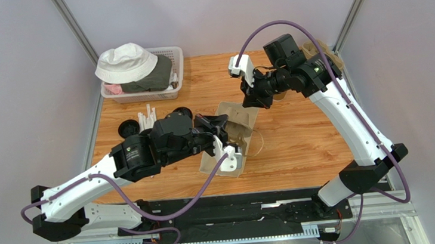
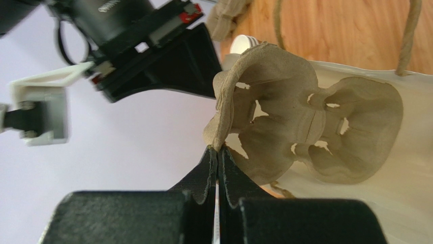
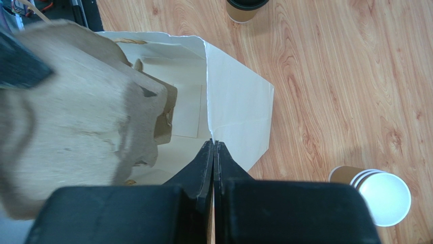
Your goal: Pack the takeout coffee
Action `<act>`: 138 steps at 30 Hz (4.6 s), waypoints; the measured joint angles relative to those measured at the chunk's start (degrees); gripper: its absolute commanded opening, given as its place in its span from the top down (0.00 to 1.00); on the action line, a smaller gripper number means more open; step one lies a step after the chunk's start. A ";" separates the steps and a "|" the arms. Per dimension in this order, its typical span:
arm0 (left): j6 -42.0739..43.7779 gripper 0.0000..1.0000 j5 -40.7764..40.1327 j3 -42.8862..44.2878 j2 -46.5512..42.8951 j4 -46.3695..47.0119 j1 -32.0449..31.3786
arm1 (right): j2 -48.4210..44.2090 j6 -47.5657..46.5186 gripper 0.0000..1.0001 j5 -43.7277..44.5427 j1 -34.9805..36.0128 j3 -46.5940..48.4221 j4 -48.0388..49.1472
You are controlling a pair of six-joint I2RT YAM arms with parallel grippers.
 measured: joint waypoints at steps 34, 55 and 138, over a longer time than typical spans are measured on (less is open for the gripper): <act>-13.73 1.00 2.86 4.13 10.58 -10.60 6.93 | -1.49 -2.67 1.00 -4.76 3.52 -0.87 0.02; -17.70 1.00 4.13 2.08 12.92 -8.79 9.07 | 0.35 -3.48 1.00 -10.08 1.60 -1.01 0.50; -45.64 0.06 24.00 29.46 9.35 -11.43 38.60 | 3.45 -9.60 1.00 -13.77 -8.66 -7.48 0.85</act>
